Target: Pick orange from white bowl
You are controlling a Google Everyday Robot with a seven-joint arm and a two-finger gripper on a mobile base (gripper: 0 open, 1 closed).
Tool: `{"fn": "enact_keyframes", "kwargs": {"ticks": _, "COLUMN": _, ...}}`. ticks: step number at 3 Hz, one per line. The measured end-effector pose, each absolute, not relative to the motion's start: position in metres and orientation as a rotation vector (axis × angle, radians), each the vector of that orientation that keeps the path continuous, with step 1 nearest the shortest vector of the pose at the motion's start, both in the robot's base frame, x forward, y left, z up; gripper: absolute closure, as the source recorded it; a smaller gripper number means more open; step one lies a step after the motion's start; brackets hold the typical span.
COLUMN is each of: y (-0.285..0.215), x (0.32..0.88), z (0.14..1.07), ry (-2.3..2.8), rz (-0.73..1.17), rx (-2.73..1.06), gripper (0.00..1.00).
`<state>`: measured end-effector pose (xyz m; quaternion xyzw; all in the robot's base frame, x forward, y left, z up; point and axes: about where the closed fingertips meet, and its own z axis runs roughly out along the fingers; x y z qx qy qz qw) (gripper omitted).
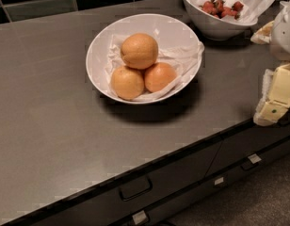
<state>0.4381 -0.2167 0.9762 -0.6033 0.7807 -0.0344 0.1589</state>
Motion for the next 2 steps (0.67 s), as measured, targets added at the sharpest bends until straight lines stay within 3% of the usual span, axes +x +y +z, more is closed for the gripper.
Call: {"fn": "enact_keyframes", "kwargs": {"ticks": 2, "y": -0.199, "x": 0.462, "z": 0.990, "ry": 2.168, "rz": -0.139, "rx": -1.773, "gripper": 0.00}}
